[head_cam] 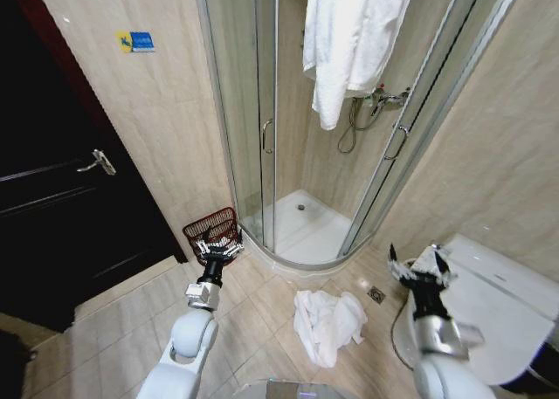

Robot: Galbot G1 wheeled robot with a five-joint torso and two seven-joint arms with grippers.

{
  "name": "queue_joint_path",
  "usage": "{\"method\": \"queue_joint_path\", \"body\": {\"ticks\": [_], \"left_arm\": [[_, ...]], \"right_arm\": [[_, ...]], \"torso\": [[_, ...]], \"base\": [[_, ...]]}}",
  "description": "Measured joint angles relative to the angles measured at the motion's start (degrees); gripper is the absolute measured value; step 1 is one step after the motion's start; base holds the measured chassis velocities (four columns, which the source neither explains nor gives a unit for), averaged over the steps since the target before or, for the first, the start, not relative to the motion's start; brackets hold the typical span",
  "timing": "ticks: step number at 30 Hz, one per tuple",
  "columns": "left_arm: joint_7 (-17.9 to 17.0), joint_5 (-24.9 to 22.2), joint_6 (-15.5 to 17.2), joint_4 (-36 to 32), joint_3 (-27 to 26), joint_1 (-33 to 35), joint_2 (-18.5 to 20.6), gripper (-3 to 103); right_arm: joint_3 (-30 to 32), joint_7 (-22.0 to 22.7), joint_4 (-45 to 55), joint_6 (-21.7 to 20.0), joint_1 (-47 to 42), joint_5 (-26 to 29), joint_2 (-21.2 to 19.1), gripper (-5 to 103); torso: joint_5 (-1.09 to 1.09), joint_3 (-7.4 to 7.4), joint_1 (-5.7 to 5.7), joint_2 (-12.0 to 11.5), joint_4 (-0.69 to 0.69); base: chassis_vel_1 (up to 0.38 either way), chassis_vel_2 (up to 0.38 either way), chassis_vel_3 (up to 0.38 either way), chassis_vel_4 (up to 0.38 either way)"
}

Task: Discard the used towel into the hamper.

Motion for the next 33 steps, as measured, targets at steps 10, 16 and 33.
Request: {"method": "queue_joint_path", "body": {"ticks": [10, 16, 33], "left_arm": [[-0.5, -1.2, 0.3, 2.9, -0.4, -0.9, 2.2, 100], [-0.5, -1.2, 0.8, 4.5, 0.7, -2.4, 1.9, 100], [-0.9, -1.8, 0.3, 5.2, -2.0, -1.9, 2.2, 100]], "right_arm": [[-2.8, 2.0, -9.4, -3.5, 21.8, 10.0, -15.0, 100], [-4.6, 2.1, -12.2, -3.0, 30.3, 13.9, -20.1, 100], [-25.6, 3.0, -24.8, -5.3, 68.7, 24.9, -30.7, 100]], "torso": [[0.0, -0.18, -0.16, -0.3, -0.01], [-0.01, -0.25, -0.22, -0.4, -0.04], [-0.02, -0.37, -0.32, -0.7, -0.02]], "base": [[0.0, 0.0, 0.0, 0.0], [0.0, 0.0, 0.0, 0.0], [0.0, 0.0, 0.0, 0.0]]}}
